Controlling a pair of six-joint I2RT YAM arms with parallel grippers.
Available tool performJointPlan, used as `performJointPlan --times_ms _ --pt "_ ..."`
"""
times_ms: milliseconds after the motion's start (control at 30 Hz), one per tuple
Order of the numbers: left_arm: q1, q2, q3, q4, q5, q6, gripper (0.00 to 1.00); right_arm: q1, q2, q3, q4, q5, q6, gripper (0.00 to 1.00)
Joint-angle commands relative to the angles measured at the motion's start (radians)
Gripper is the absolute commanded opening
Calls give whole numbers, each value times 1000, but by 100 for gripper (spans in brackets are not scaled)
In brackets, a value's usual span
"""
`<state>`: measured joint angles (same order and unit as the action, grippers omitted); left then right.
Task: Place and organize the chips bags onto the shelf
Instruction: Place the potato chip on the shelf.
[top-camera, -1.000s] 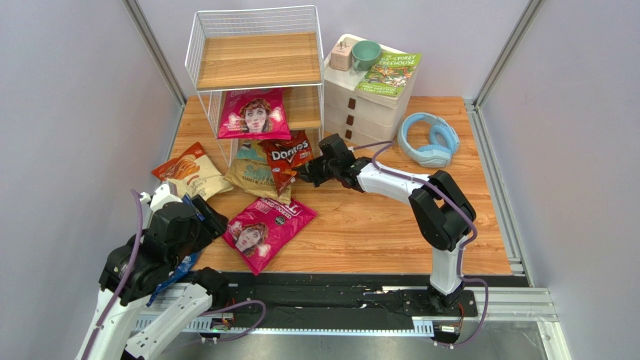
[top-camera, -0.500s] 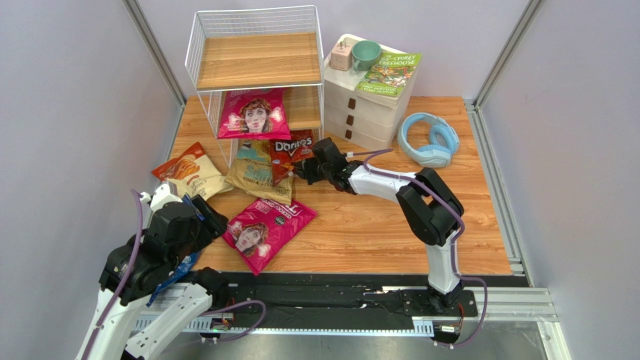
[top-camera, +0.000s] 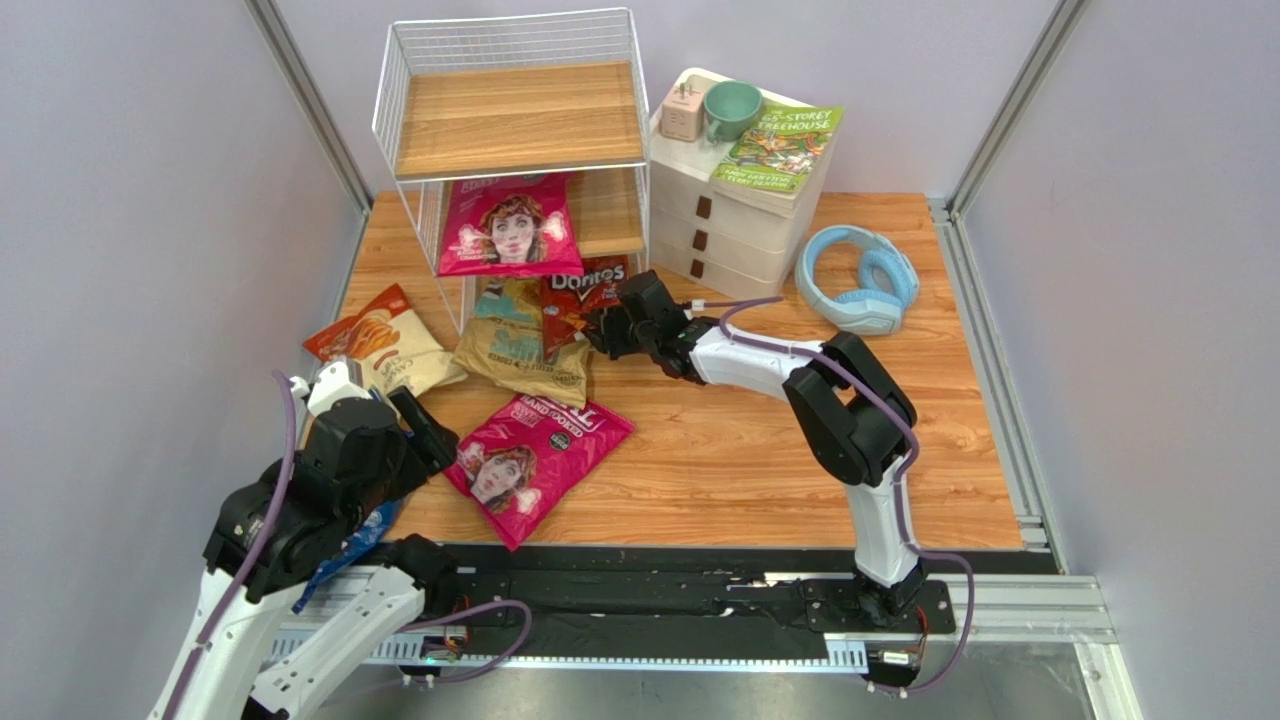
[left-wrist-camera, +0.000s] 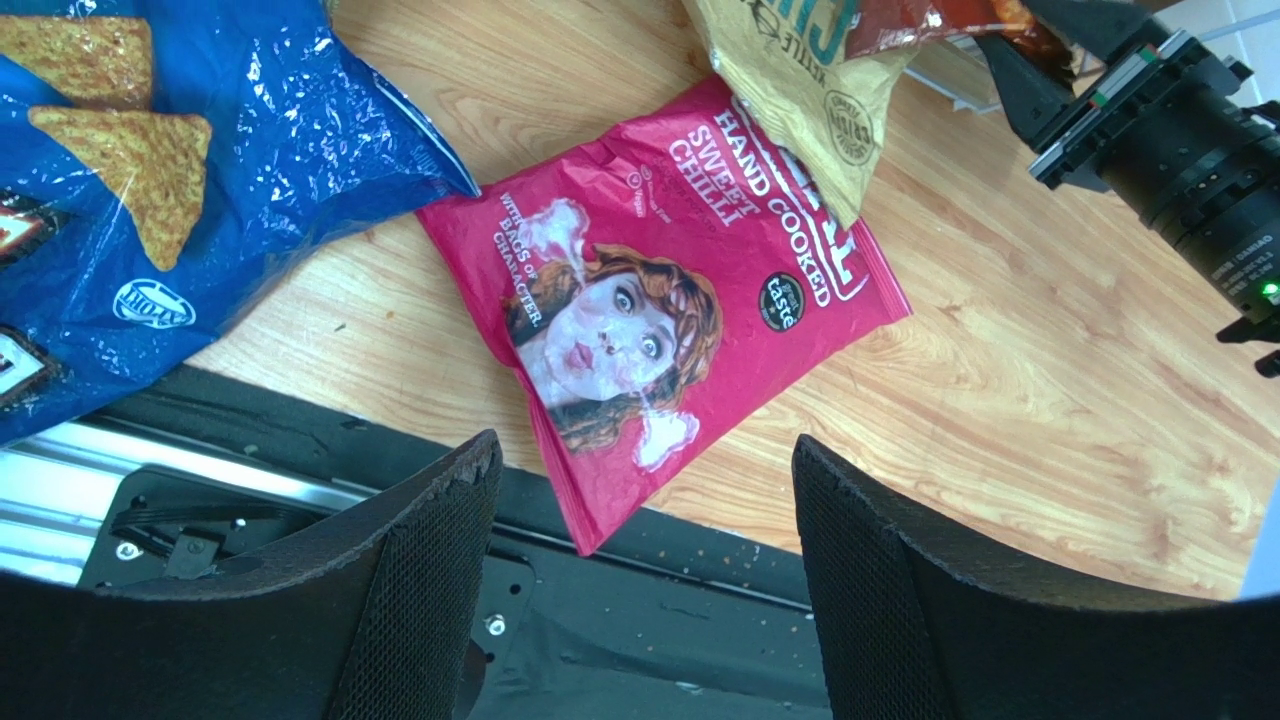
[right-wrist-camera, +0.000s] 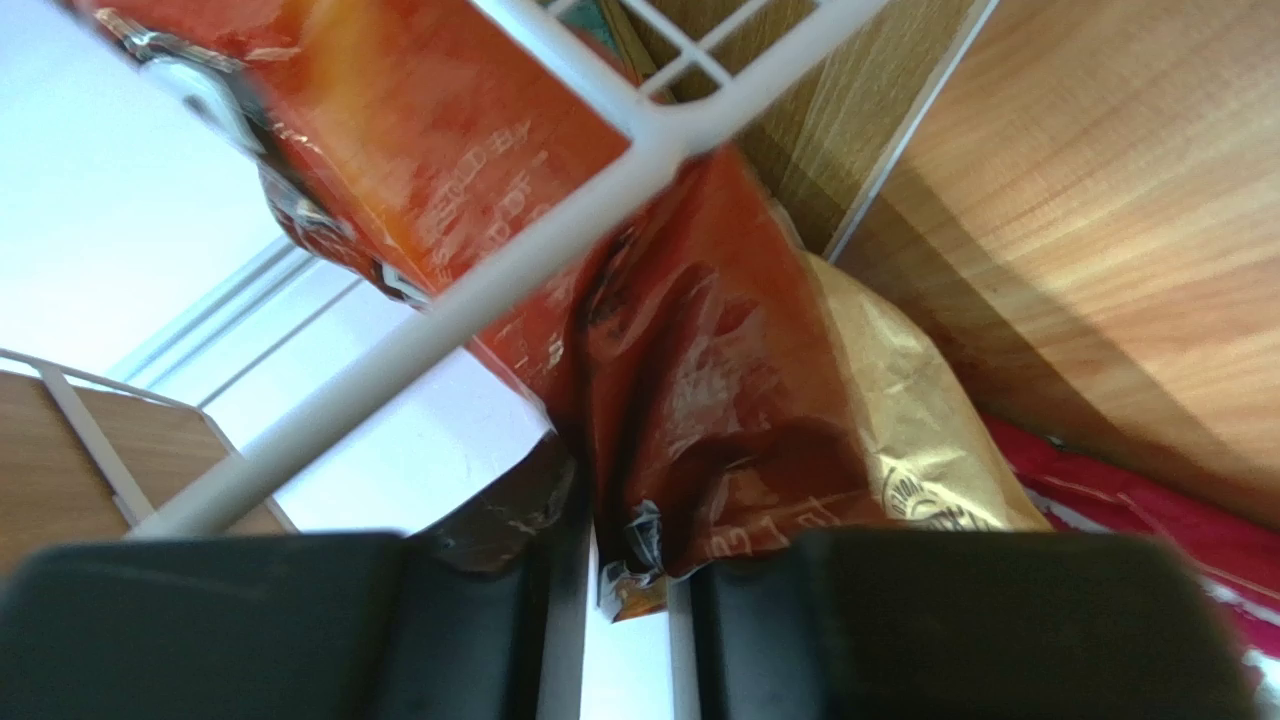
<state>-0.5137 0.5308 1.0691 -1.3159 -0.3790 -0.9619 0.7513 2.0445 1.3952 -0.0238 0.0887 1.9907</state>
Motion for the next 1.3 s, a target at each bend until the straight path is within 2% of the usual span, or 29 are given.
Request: performJointPlan --times_ms 0,133,233,567,767,1267 --pt "6 18 9 33 -3 41 76 -13 0 45 78 42 45 35" --pt "6 21 9 41 -1 52 76 -15 -18 27 88 51 40 50" --pt "6 24 11 43 0 57 76 -17 -23 19 130 43 34 54" --pt "6 17 2 44 5 51 76 -13 -63 -25 194 -21 31 60" --pt "6 17 -3 50 12 51 76 -18 -122 -128 217 -47 37 62" --pt "6 24 -9 57 28 52 77 -33 -181 -209 305 -270 -26 63"
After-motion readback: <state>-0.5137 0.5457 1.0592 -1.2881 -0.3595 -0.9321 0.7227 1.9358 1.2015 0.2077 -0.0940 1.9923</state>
